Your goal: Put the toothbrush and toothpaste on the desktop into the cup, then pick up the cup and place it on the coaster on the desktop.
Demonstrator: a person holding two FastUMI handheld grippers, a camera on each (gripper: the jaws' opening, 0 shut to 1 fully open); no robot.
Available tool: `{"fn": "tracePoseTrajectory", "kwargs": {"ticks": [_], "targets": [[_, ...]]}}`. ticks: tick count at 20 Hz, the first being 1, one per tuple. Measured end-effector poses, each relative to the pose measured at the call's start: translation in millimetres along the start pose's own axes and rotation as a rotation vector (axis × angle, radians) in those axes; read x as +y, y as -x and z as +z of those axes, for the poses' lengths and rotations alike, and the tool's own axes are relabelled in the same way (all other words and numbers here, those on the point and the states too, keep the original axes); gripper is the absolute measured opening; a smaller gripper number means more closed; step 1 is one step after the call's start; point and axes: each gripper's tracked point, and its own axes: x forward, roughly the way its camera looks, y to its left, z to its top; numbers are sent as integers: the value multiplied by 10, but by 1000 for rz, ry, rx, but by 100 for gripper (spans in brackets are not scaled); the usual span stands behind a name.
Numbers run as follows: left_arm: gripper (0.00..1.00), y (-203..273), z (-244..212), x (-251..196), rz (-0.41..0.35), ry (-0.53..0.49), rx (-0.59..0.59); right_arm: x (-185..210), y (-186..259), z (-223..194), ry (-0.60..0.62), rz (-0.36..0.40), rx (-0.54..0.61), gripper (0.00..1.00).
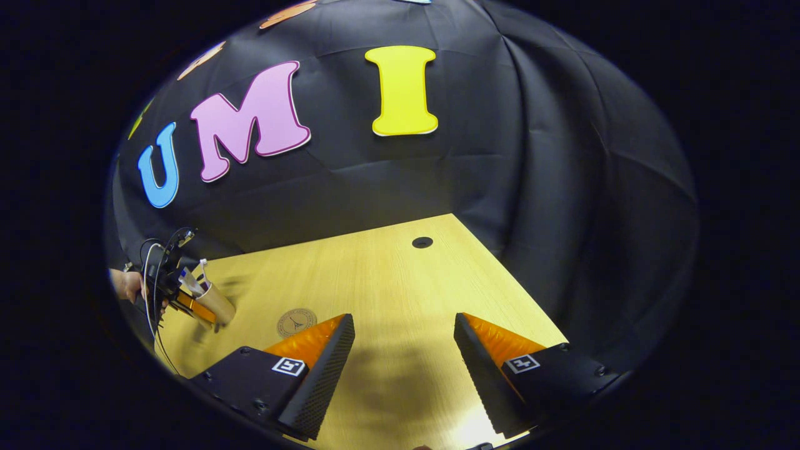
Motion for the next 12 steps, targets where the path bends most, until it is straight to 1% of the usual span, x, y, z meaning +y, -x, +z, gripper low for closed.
{"fn": "tracePoseTrajectory", "kwargs": {"ticks": [1, 2, 3, 5, 7, 9, 12], "targets": [[72, -10, 22, -9, 5, -11, 3, -17, 3, -12, -4, -4, 3, 99], [69, -20, 34, -27, 8, -23, 13, -25, 9, -29, -6, -5, 6, 99], [73, -28, 24, -35, 17, -37, 24, -27, 10, -42, -8, -7, 8, 99], [64, -41, 10, -11, 30, -61, 45, -31, 17, -64, -6, -5, 14, 99], [57, -51, 18, 0, 34, -63, 57, -15, 23, -95, -5, -1, 20, 99], [38, -46, 14, -4, 32, -69, 59, -1, 28, -112, 0, 3, 24, 99], [36, -46, 9, -16, 33, -66, 52, -18, 45, -128, 9, 4, 25, 99]]}}
